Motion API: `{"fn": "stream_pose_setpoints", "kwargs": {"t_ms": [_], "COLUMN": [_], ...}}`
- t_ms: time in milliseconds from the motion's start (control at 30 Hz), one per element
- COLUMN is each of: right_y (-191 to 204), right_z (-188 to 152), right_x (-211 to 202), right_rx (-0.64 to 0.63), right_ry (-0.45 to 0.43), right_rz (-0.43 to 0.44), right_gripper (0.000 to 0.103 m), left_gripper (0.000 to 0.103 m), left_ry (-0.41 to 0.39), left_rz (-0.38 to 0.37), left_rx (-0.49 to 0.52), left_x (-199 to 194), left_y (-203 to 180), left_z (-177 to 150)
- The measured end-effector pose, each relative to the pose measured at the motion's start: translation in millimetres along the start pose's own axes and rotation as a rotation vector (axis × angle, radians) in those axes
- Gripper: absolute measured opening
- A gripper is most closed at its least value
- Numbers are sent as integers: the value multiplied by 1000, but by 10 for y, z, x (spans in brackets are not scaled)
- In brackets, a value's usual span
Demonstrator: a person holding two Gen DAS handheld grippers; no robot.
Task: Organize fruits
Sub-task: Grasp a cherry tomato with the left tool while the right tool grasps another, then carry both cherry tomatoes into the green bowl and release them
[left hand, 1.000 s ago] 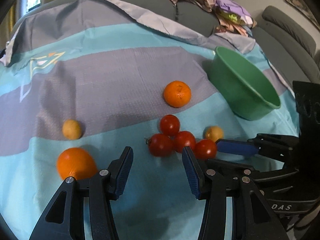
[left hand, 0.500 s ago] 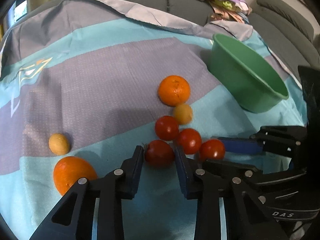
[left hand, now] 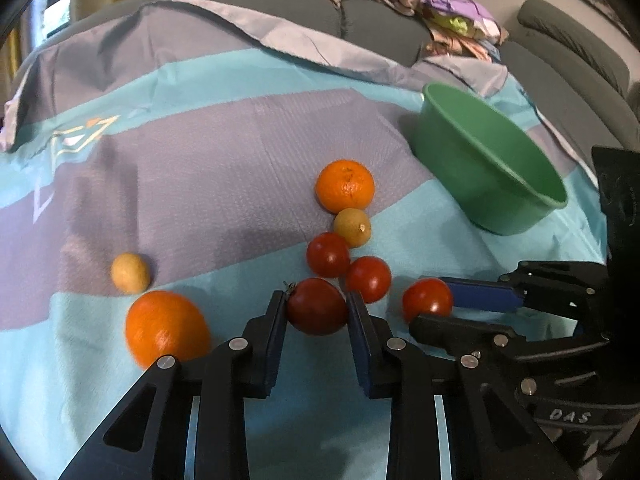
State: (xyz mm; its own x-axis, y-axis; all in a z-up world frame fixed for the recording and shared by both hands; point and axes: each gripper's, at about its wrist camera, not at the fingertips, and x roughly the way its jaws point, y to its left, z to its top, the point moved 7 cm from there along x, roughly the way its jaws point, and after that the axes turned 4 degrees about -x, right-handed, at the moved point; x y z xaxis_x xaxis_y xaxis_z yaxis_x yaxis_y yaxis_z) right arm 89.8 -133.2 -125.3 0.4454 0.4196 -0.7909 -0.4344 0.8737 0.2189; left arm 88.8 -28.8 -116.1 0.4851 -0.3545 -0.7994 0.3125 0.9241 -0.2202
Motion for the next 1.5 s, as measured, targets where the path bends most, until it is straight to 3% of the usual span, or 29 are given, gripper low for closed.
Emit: {"fn": "stream_pose_setpoints", "kwargs": {"t_ms": [267, 633, 1067, 1500], "right_y": [71, 47, -336, -1013], "right_z": [-74, -180, -210, -84], "right_x": [-321, -711, -1123, -1489], "right_rx": [19, 6, 72, 171], "right_ry": [-48, -106, -204, -325], "right_rz": [30, -6, -66, -198], "right_gripper": [32, 32, 32, 32], "left_gripper": [30, 30, 30, 30], "left_ry": [-69, -127, -112, -143], "left_rz": [-42, -78, -109, -196], "left_rx": [-44, -51, -3, 110], "left_x": [-450, -848, -794, -431], "left_y": [-90, -290, -570, -1185], "left_z": [-99, -179, -95, 500]}}
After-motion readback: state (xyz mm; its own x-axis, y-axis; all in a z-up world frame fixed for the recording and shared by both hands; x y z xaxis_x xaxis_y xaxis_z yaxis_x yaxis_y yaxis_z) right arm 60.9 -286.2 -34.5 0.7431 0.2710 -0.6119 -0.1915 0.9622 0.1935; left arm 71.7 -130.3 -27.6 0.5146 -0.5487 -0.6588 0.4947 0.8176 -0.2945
